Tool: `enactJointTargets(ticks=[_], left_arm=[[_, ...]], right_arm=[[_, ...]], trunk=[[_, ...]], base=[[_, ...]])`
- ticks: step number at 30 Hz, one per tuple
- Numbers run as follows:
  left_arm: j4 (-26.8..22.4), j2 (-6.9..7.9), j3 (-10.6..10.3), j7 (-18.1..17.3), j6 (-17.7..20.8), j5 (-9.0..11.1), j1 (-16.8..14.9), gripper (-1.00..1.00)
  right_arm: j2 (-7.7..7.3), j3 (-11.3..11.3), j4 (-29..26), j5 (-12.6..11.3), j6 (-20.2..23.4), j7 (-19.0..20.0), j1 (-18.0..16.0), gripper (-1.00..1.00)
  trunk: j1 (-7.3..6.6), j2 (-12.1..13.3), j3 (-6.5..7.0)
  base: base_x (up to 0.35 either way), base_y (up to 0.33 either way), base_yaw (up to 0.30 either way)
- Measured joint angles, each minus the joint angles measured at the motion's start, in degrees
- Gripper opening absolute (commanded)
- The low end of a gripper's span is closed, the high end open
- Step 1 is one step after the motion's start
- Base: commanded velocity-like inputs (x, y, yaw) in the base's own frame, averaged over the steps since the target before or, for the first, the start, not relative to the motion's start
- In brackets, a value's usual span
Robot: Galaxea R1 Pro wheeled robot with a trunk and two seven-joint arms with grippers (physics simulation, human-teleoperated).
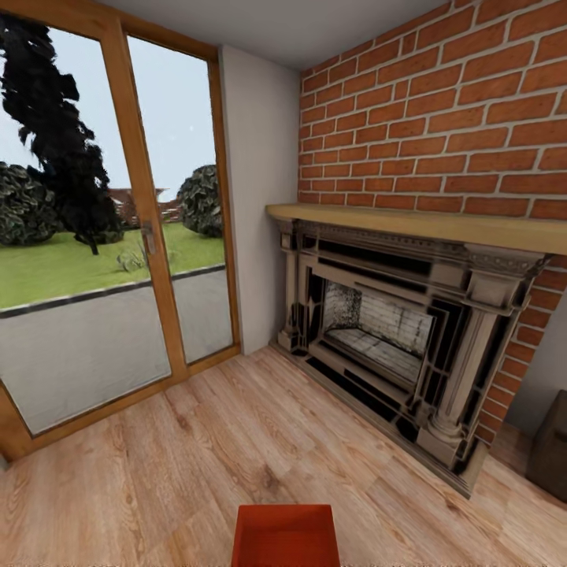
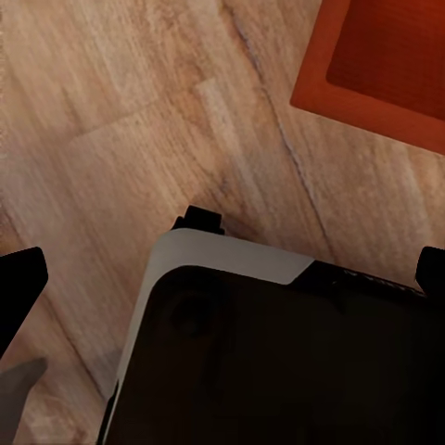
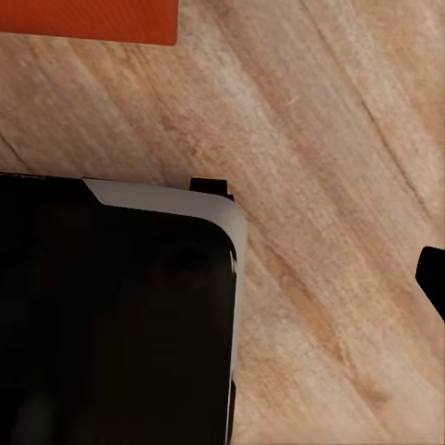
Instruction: Move the two storage containers from the living room to the garage. In the garage, place one container on the floor and stack the other container on top of it (either order is fine).
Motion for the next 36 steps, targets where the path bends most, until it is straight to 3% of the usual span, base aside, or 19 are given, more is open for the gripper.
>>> enactJointTargets(ticks=[36], left_arm=[[0.0,-0.05,-0.1,0.0,0.0,-0.1,0.0,1.0]], right_arm=[[0.14,0.1,0.0,0.1,0.6,0.3,0.0,1.0]], trunk=[[0.0,0.0,-3.34]], base=[[0.0,0.0,0.0]])
